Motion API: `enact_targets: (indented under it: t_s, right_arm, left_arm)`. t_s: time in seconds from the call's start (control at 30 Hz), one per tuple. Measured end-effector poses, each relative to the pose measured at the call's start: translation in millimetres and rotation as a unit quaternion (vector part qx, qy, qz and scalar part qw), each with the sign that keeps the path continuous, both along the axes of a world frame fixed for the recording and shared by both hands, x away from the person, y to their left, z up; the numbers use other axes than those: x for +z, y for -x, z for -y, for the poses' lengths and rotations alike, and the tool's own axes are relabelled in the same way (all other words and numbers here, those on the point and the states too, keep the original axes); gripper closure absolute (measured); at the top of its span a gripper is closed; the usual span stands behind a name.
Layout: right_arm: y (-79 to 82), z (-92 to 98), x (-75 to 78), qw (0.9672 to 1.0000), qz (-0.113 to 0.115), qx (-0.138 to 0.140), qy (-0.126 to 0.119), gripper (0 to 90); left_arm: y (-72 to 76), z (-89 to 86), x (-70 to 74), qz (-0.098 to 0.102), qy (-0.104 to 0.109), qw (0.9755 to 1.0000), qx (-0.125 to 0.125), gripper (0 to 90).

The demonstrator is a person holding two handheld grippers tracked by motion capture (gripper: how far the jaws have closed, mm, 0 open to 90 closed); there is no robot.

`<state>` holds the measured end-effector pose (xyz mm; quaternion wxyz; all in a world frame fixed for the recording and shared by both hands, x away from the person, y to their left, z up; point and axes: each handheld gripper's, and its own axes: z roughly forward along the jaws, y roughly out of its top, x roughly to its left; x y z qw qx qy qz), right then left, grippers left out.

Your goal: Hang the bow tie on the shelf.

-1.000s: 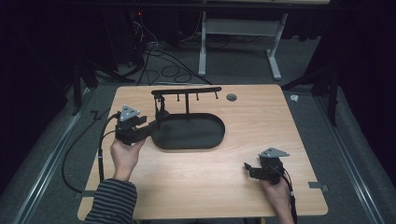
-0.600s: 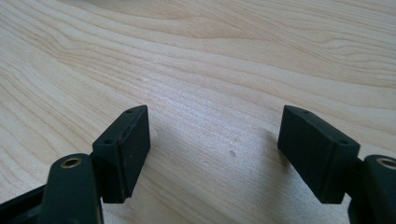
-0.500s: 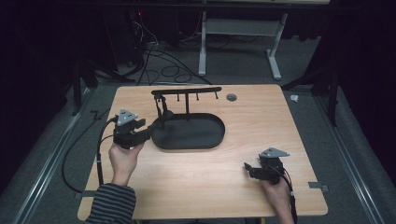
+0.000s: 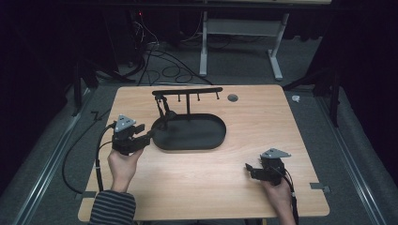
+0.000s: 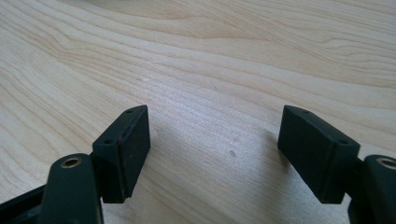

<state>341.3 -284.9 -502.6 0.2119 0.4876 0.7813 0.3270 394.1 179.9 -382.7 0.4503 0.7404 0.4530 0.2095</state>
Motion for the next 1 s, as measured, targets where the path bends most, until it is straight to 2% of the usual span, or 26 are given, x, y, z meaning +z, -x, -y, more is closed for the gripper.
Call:
enact_targets:
  t_s: [1.0]
  right_arm:
    - [0.0, 0.0, 0.0, 1.0, 0.0, 0.0, 0.0, 26.6]
  left_arm:
    - [18.3, -4.2, -17.3, -0.013, 0.015, 0.9998, -0.001, 49.5]
